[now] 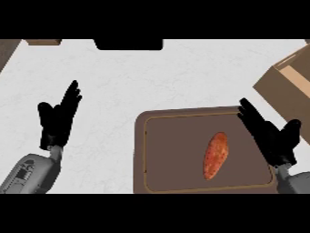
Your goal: Pick the sweet potato from the tray and place it in the cardboard box
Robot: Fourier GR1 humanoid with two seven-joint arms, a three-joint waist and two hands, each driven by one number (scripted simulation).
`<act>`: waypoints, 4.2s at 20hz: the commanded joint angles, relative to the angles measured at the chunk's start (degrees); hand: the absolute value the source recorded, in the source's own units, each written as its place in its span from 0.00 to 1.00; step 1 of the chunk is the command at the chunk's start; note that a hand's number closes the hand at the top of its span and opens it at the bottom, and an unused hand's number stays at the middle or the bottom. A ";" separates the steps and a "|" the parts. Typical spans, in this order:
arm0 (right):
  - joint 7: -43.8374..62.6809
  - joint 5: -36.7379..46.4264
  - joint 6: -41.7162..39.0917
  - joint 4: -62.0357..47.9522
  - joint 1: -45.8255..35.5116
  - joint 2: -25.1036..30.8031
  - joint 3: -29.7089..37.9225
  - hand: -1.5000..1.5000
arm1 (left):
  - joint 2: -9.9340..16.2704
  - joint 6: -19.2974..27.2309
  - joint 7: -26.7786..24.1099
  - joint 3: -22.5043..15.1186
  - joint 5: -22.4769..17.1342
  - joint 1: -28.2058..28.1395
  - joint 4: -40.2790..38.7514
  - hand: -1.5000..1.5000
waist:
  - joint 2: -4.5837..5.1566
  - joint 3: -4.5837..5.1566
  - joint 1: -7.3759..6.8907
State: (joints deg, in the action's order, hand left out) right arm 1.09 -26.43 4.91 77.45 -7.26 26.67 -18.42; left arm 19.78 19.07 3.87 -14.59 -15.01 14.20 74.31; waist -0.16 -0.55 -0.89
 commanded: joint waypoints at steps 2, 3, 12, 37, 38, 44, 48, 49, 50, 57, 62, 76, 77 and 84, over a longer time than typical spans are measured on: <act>0.32 2.73 8.16 11.64 0.71 3.92 4.76 0.00 | 5.25 -3.86 -2.92 0.47 1.93 -0.01 3.13 0.50 | -0.82 0.73 2.67; -2.69 4.76 10.58 11.21 -0.10 4.82 6.99 0.00 | 4.95 -3.17 -4.62 -0.04 3.70 2.67 2.69 0.50 | -0.91 0.75 4.08; 3.67 20.09 22.68 31.03 12.86 21.78 12.67 0.00 | 11.05 -11.12 -8.99 -2.73 5.45 -0.17 11.11 0.50 | -1.02 0.72 4.78; 62.97 33.78 -9.96 60.16 -2.33 39.58 -10.17 0.00 | 8.46 -16.98 -10.52 -2.33 7.12 3.44 10.33 0.50 | 0.87 0.86 -2.59; 65.50 33.38 -10.70 59.42 -4.46 37.91 -11.18 0.00 | 9.02 -18.11 -11.86 -2.03 6.67 1.88 9.86 0.50 | 0.85 0.87 -2.74; 74.36 34.10 -12.49 54.25 -13.18 27.86 -19.49 0.00 | 9.04 -18.47 -11.74 -0.93 7.39 2.73 9.33 0.50 | 0.55 0.84 -1.99; 74.82 37.84 -11.39 47.71 -15.51 20.46 -24.59 0.00 | 6.09 -15.46 -10.86 -3.13 10.05 0.47 10.67 0.50 | 0.36 0.72 -0.95; 77.87 35.72 -13.85 46.71 -19.23 18.96 -24.23 0.00 | 9.48 -19.87 -10.54 -0.47 6.57 0.91 11.15 0.50 | 0.36 0.80 -1.59; 78.61 39.04 -13.78 46.78 -19.25 18.70 -26.01 0.00 | 7.68 -17.96 -10.51 -0.92 7.90 1.71 9.95 0.50 | 0.26 0.77 -0.68; 80.60 43.58 -15.35 40.48 -22.14 11.97 -27.90 0.00 | 7.44 -17.56 -11.05 0.67 8.87 -0.09 9.88 0.50 | 0.02 0.68 0.41; 79.15 45.89 -16.14 34.71 -21.91 8.48 -29.40 0.00 | 9.21 -19.80 -10.01 3.06 7.43 -0.15 11.08 0.50 | -0.04 0.65 0.43; 72.79 51.87 -18.92 26.26 -17.72 -0.12 -26.98 0.00 | 5.17 -20.04 -7.61 3.17 10.49 -1.09 13.88 0.50 | 0.02 0.57 0.74; 71.00 54.21 -17.76 25.65 -16.03 -0.01 -27.88 0.00 | 5.83 -20.50 -10.42 4.57 11.22 -0.67 11.41 0.50 | 0.08 0.57 0.91; 69.00 58.67 -18.40 20.97 -13.32 -1.71 -26.93 0.00 | 3.75 -21.34 -9.63 4.90 12.47 1.40 9.03 0.50 | 0.17 0.59 1.27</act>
State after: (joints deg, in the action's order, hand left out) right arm 62.49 29.52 -10.93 99.35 -21.72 27.28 -44.62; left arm 24.66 -1.70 -4.69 -10.23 -3.38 13.95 86.47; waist -0.05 0.02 0.04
